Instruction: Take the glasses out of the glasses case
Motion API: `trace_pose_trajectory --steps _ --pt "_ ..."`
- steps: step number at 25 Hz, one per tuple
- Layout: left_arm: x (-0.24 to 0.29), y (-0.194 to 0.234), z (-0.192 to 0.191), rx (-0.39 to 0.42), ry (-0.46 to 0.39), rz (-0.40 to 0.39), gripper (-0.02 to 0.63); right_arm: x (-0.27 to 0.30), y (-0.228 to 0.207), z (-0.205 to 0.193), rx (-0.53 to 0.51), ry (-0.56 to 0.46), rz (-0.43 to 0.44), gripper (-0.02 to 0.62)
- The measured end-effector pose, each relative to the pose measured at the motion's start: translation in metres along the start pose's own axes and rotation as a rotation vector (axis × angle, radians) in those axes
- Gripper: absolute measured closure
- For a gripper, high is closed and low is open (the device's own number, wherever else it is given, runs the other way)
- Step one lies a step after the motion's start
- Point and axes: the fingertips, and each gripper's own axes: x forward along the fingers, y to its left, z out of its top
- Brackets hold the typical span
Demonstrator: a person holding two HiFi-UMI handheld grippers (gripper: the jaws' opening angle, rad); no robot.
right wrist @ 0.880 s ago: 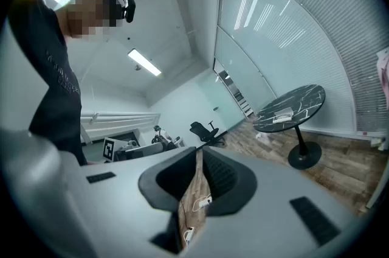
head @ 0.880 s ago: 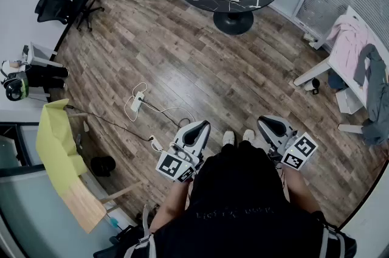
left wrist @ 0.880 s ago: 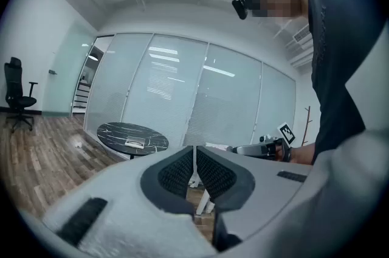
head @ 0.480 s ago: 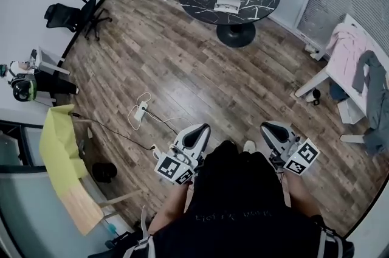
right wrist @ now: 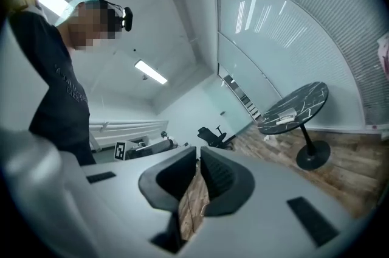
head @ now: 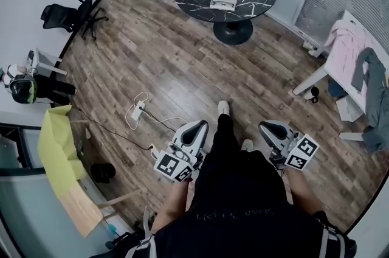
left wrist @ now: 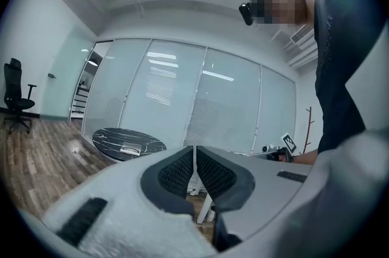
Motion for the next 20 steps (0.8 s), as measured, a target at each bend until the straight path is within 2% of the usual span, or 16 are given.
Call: trace_pose_trajectory --steps 6,10,15,20 --pt "0.017 0.044 0.003 -0.049 -0.021 -0.008 0.586 0.035 -0.027 0.016 0.066 -0.038 -0.026 0.555" --pt "0.039 0.084 0.003 -0.062 -0.007 0.001 0.585 0.07 -0.048 0.03 0.076 0.003 -0.031 0.555" --pt "0.073 0.143 0.013 -0.101 -0.001 -0.036 0.586 0.131 -0.08 0.046 0.09 0.06 -0.037 0.555" --pt "0.095 0.208 0.03 -0.107 -0.011 -0.036 0.584 0.193 -0.102 0.071 0.106 0.051 -0.029 0.555"
